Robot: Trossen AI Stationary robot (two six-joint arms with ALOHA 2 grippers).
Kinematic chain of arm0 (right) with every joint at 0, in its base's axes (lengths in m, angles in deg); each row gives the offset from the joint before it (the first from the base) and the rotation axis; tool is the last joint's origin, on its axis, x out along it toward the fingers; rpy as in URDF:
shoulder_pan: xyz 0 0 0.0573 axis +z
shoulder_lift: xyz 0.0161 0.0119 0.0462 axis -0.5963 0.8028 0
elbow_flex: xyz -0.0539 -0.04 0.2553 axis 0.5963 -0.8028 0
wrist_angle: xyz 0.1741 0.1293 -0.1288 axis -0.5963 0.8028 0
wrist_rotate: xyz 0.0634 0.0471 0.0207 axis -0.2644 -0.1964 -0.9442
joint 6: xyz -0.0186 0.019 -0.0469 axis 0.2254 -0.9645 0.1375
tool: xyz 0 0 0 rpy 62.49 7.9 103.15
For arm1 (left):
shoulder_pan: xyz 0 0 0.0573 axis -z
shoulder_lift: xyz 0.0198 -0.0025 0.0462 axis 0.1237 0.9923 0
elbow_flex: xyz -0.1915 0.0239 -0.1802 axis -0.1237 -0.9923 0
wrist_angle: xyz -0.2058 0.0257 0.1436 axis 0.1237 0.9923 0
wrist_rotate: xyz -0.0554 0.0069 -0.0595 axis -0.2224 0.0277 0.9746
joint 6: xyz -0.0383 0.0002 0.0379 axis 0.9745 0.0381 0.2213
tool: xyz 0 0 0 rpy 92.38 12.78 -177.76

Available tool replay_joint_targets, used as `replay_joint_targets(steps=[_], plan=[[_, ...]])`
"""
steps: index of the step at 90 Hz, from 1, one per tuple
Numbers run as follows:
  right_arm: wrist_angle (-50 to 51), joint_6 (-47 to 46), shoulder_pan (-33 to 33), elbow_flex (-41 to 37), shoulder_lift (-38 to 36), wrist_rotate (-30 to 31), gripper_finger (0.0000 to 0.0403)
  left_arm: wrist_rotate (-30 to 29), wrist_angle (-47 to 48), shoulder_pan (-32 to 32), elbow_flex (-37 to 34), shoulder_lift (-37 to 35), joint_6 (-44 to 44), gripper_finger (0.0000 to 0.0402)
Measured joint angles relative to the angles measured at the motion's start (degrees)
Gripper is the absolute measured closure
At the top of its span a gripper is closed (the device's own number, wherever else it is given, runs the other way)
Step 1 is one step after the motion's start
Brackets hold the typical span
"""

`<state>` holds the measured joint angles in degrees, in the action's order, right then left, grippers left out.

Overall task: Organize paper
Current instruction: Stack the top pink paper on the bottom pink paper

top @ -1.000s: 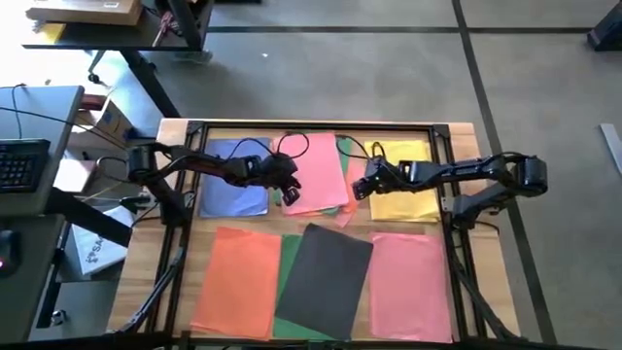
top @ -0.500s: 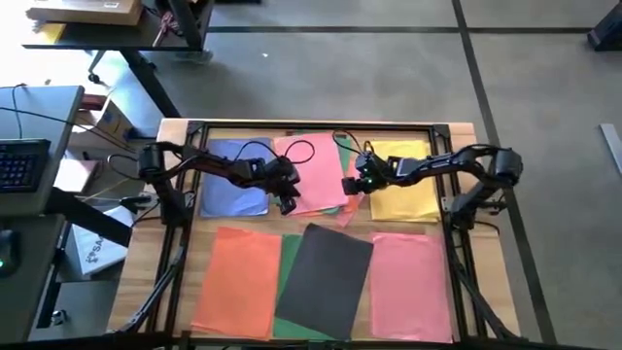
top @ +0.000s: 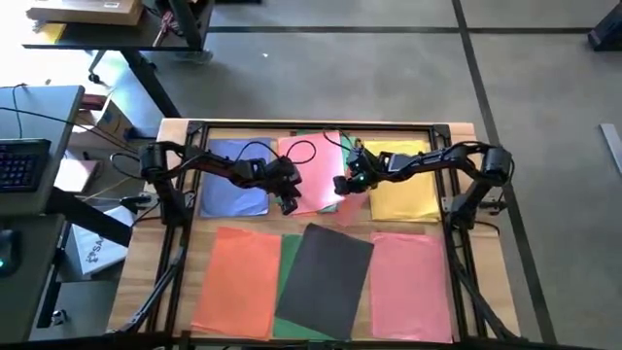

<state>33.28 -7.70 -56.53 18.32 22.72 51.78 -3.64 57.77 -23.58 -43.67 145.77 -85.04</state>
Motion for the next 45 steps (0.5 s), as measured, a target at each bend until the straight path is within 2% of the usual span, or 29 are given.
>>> replay_joint_targets(steps=[16, 45], plan=[[12.8, 2.8, 0.0, 5.7, 0.0, 2.0, 0.0226, 0.0, 0.1, 0.0, 0.0, 0.0, 0.0, 0.0402], [12.8, 3.0, 0.0, 6.3, 2.5, 2.4, 0.0226, 0.0, -0.4, 0.0, -0.1, 0.1, 0.0, 0.0402]])
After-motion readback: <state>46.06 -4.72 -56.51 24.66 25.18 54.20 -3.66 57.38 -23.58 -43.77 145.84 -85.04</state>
